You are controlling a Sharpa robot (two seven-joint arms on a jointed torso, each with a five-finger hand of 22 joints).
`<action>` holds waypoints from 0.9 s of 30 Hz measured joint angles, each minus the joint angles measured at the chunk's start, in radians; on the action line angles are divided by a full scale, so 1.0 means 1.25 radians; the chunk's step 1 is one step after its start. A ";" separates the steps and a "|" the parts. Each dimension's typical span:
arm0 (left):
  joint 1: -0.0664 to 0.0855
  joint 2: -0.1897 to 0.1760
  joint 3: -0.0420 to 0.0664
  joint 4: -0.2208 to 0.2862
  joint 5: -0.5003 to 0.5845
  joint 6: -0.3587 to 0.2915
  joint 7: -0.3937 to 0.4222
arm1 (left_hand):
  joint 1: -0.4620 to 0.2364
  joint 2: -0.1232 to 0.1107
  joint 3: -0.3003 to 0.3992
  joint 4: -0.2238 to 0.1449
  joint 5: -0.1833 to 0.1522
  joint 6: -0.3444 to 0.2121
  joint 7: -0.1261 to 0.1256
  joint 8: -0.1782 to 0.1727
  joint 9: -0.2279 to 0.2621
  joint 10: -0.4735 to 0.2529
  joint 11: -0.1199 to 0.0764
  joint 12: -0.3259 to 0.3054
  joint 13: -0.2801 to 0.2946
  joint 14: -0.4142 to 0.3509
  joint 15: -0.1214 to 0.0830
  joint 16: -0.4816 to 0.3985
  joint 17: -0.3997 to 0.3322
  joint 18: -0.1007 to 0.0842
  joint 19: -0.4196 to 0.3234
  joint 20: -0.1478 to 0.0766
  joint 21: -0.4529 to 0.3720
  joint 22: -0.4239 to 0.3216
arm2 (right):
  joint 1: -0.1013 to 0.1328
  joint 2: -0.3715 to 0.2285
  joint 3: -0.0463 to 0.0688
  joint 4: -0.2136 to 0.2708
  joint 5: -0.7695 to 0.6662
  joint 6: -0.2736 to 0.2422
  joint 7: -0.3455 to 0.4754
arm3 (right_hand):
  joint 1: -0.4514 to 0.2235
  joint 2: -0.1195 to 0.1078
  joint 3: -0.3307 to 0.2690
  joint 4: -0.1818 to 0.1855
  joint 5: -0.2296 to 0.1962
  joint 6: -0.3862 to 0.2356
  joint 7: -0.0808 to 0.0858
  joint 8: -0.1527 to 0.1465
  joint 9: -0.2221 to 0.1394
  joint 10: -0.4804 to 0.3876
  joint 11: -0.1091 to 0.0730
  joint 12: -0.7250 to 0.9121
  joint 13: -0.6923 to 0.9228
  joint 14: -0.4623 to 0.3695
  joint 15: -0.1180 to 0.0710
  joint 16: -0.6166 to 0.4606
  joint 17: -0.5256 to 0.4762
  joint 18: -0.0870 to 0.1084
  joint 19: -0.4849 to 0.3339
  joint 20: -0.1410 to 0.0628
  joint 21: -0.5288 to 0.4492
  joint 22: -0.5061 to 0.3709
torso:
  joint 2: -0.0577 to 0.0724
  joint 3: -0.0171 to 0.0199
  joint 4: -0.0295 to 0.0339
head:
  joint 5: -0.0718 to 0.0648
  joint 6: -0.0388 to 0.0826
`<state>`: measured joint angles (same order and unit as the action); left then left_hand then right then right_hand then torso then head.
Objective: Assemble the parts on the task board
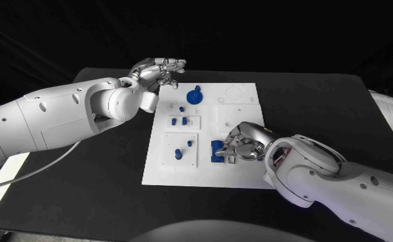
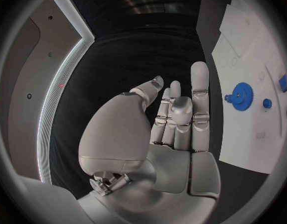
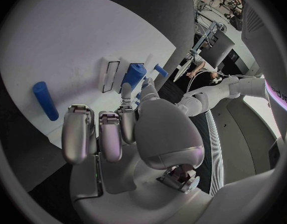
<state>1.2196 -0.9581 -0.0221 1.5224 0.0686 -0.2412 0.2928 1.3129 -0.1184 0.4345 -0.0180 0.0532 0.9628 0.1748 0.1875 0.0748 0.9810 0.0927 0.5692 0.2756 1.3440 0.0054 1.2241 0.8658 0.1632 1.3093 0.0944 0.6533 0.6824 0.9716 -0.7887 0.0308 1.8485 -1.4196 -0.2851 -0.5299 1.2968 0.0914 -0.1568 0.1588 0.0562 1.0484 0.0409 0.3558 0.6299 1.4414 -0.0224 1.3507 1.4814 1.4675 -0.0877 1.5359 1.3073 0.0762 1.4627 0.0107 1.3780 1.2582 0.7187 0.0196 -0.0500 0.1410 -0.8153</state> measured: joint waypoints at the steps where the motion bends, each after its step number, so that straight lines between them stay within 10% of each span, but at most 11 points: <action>1: 0.000 0.000 0.000 0.000 0.000 0.000 0.000 | 0.000 0.000 0.000 0.000 0.000 0.000 0.000 0.000 0.000 0.000 0.000 0.000 0.000 0.000 0.000 0.000 0.000 0.000 0.000 0.000 0.000 0.000 | 0.000 0.004 0.000 -0.004 -0.001 0.001 0.000 | 0.001 0.001 0.000 0.000 0.000 0.000 0.000 0.000 0.000 0.000 0.000 0.000 0.000 -0.001 -0.001 0.000 0.000 0.000 0.000 0.000 0.000 0.000 | 0.000 0.0000 0.0001 | 0.000 0.000; 19: 0.000 -0.002 0.000 0.000 0.000 0.001 -0.002 | 0.000 0.000 0.000 0.000 0.000 0.000 0.000 0.000 0.000 0.000 0.000 0.000 0.000 0.000 0.000 0.000 0.000 0.000 0.000 0.000 0.000 0.000 | -0.003 -0.012 -0.001 -0.002 -0.012 -0.005 0.011 | 0.018 -0.010 -0.015 -0.006 0.000 -0.001 0.001 -0.002 0.000 0.000 0.000 -0.007 0.002 -0.002 -0.002 0.000 0.001 0.000 0.000 0.000 0.000 -0.005 | 0.000 0.0005 -0.0005 | 0.001 -0.001; 27: 0.000 -0.006 0.000 0.000 0.000 0.002 -0.003 | 0.000 0.000 0.000 0.000 0.000 0.000 0.000 0.000 0.000 0.000 0.000 0.000 0.000 0.000 0.000 0.000 0.000 0.000 0.000 0.000 0.000 0.000 | 0.002 -0.110 0.004 0.047 0.021 -0.084 0.096 | 0.018 -0.010 -0.015 -0.006 0.027 -0.057 0.034 -0.081 -0.042 -0.013 0.020 -0.034 0.012 -0.001 0.016 0.000 0.000 0.000 0.003 0.015 -0.004 -0.011 | -0.001 0.0005 -0.0022 | -0.007 0.004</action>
<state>1.2197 -0.9651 -0.0222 1.5227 0.0686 -0.2392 0.2894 1.3129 -0.1184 0.4345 -0.0180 0.0532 0.9628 0.1748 0.1874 0.0748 0.9810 0.0927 0.5692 0.2756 1.3440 0.0054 1.2240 0.8660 0.1632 1.3093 0.0944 0.6534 0.6825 0.9741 -0.9267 0.0355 1.9071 -1.3934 -0.3896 -0.4096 1.3191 0.0791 -0.1750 0.1517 0.0894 0.9774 0.0833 0.2542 0.5772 1.4258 0.0023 1.3081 1.4969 1.4661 -0.0681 1.5357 1.3079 0.0764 1.4662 0.0293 1.3730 1.2446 0.7173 0.0202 -0.0528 0.1320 -0.8102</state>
